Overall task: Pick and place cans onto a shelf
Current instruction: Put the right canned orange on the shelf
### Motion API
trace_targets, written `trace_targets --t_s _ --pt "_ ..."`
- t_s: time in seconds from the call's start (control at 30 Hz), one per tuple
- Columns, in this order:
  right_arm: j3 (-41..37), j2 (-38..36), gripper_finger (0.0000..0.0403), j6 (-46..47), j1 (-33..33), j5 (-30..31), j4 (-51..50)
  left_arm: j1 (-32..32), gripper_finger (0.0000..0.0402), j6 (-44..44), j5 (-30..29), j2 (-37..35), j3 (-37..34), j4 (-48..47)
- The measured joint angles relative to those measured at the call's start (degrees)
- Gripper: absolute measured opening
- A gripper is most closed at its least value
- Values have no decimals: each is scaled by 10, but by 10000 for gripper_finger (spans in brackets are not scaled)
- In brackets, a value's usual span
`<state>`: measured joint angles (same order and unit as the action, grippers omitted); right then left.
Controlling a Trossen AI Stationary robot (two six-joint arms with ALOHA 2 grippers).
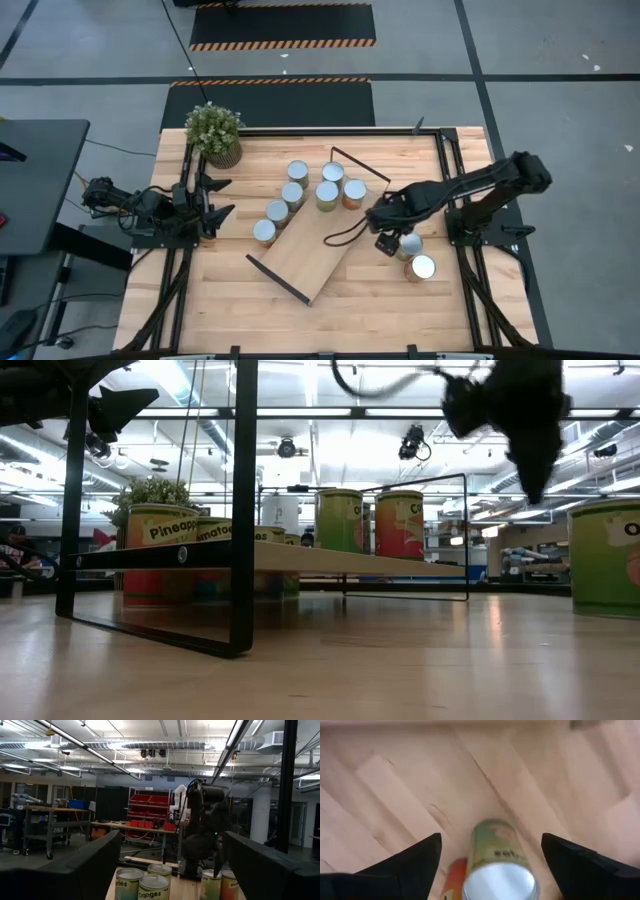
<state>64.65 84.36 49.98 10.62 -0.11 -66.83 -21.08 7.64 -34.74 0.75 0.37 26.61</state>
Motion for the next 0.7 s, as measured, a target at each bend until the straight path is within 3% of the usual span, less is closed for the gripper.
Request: trace_targets --t_s 0.2,0.7 --pt "-73 -22 397 44 -19 -42 17 0 355 0 0 0 0 0" --pt "-100 9 386 95 -13 -137 22 0 355 -1 0 0 0 0"
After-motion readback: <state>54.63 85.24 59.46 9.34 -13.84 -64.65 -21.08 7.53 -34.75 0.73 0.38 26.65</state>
